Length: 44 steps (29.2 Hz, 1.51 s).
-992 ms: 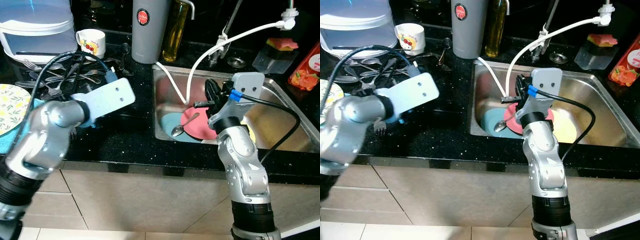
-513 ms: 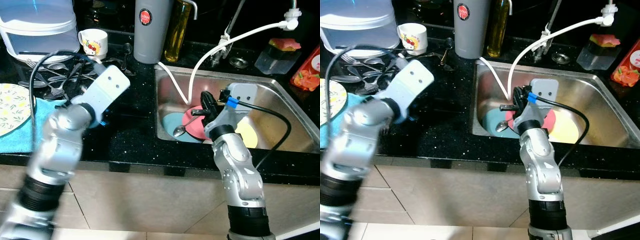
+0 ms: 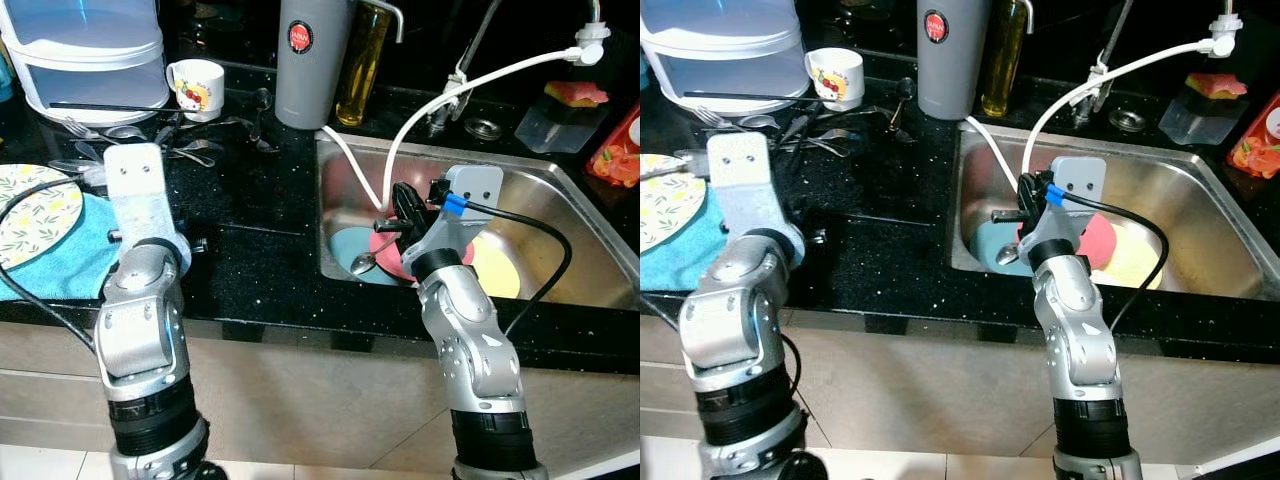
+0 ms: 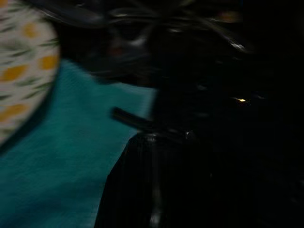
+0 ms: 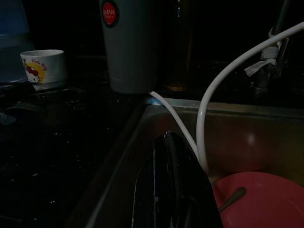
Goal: Kitchen organization
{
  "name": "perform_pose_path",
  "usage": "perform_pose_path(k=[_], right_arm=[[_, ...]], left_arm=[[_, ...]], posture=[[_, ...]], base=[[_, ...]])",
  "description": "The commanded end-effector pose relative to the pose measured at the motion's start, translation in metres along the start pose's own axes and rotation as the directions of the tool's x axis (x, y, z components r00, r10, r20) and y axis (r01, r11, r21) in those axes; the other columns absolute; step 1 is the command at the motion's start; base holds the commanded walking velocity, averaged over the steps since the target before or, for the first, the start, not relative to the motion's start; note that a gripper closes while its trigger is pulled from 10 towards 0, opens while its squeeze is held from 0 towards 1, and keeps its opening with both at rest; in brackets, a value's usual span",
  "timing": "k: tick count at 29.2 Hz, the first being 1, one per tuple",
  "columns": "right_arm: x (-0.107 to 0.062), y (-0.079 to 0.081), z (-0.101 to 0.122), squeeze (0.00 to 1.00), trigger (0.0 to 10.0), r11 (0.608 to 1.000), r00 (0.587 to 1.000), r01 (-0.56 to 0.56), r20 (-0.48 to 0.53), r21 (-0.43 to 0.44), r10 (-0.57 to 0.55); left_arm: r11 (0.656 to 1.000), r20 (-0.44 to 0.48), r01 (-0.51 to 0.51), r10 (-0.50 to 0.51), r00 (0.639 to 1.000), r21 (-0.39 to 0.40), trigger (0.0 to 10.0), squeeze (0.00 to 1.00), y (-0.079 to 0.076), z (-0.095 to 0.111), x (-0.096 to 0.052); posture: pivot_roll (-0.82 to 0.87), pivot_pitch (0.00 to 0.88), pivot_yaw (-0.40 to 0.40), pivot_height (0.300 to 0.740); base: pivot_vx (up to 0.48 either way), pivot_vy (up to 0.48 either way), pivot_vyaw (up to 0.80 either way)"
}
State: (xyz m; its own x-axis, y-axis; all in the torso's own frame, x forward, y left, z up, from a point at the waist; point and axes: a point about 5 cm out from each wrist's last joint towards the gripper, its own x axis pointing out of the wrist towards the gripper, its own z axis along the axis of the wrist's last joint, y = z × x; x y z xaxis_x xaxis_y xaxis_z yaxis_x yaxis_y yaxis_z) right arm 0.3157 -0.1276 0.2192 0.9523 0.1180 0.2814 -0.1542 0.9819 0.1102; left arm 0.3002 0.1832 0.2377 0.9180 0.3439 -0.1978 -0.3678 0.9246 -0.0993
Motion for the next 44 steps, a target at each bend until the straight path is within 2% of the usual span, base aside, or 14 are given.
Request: perform_pose_path(k=[1,11,14,15,16,19,25,28,29,33,37,38,40,44], right_arm=[[0.001,-0.003,-0.002,0.00,10.0,1.000,1.000,0.008,-0.009,-0.002,-0.008],[0.002,-0.004,0.000,0.00,10.0,1.000,1.000,0.017,-0.003,0.002,-0.017],[0.003,-0.003,-0.001,0.00,10.0,1.000,1.000,0.015,-0.005,0.002,-0.015],[0.003,-0.002,-0.001,0.00,10.0,1.000,1.000,0.013,-0.002,0.003,-0.013],[0.003,-0.002,0.000,0.00,10.0,1.000,1.000,0.015,0.000,0.004,-0.015],[0.003,-0.003,0.000,0.00,10.0,1.000,1.000,0.018,0.002,0.003,-0.018],[0.002,-0.005,0.000,0.00,10.0,1.000,1.000,0.027,0.003,0.006,-0.027],[0.002,-0.003,-0.001,0.00,10.0,1.000,1.000,0.022,0.001,0.009,-0.022],[0.002,-0.003,-0.001,0.00,10.0,1.000,1.000,0.022,0.001,0.009,-0.022],[0.003,0.001,-0.002,0.00,10.0,1.000,1.000,0.018,0.004,0.016,-0.018],[0.003,-0.001,-0.002,0.00,10.0,1.000,1.000,0.023,0.005,0.016,-0.023],[0.003,-0.001,-0.002,0.00,10.0,1.000,1.000,0.023,0.005,0.016,-0.023],[0.003,-0.002,-0.002,0.00,10.0,1.000,1.000,0.027,0.004,0.016,-0.027],[0.002,-0.003,-0.002,0.00,10.0,0.999,0.999,0.033,0.006,0.016,-0.033]], left_arm=[[0.998,-0.064,0.030,-0.033,0.997,-0.054,10.0,0.00,-0.014,-0.007,-0.002],[0.995,-0.160,0.054,-0.067,0.985,-0.083,10.0,0.00,-0.026,-0.017,0.006],[0.990,-0.167,0.142,-0.141,0.976,-0.007,10.0,0.00,-0.033,-0.017,0.012],[0.978,-0.107,0.180,-0.170,0.980,0.102,10.0,0.00,-0.033,-0.012,0.019],[0.964,-0.016,0.137,-0.137,0.990,0.230,10.0,0.00,-0.028,-0.003,0.023],[0.880,0.195,-0.022,-0.081,0.977,0.474,10.0,0.00,-0.014,0.020,0.031],[0.848,0.295,-0.088,-0.083,0.952,0.523,10.0,0.00,-0.009,0.043,0.027],[0.780,0.271,0.012,-0.232,0.934,0.626,10.0,0.00,-0.025,0.049,0.019],[0.780,0.271,0.012,-0.232,0.934,0.626,10.0,0.00,-0.025,0.049,0.019],[0.615,0.107,0.241,-0.473,0.875,0.751,10.0,0.00,-0.039,0.048,0.009],[0.481,-0.084,0.443,-0.600,0.795,0.757,10.0,0.00,-0.030,0.046,0.010],[0.481,-0.084,0.443,-0.600,0.795,0.757,10.0,0.00,-0.030,0.046,0.010],[0.420,-0.117,0.462,-0.628,0.769,0.781,10.0,0.00,-0.028,0.048,0.009],[0.210,-0.192,0.396,-0.619,0.762,0.894,10.0,0.00,-0.018,0.055,0.015]], posture=[[0.23,0.049,-0.122,0.740],[0.23,0.060,-0.124,0.740],[0.22,0.058,-0.119,0.740],[0.22,0.059,-0.117,0.740],[0.22,0.059,-0.117,0.740],[0.22,0.056,-0.111,0.740],[0.24,0.062,-0.115,0.740],[0.24,0.062,-0.109,0.740],[0.24,0.062,-0.109,0.740],[0.26,0.064,-0.108,0.740],[0.27,0.064,-0.102,0.740],[0.27,0.064,-0.102,0.740],[0.26,0.062,-0.099,0.740],[0.27,0.060,-0.097,0.740]], base=[[0.000,0.000,0.00],[0.000,0.000,0.00],[0.000,0.000,0.00],[0.000,0.000,0.00],[0.000,0.000,0.00],[0.000,0.000,0.00],[0.000,0.000,0.00],[0.000,0.000,0.00],[0.000,0.000,0.00],[0.000,0.000,0.00],[0.000,0.000,0.00],[0.000,0.000,0.00],[0.000,0.000,0.00],[0.000,0.000,0.00]])
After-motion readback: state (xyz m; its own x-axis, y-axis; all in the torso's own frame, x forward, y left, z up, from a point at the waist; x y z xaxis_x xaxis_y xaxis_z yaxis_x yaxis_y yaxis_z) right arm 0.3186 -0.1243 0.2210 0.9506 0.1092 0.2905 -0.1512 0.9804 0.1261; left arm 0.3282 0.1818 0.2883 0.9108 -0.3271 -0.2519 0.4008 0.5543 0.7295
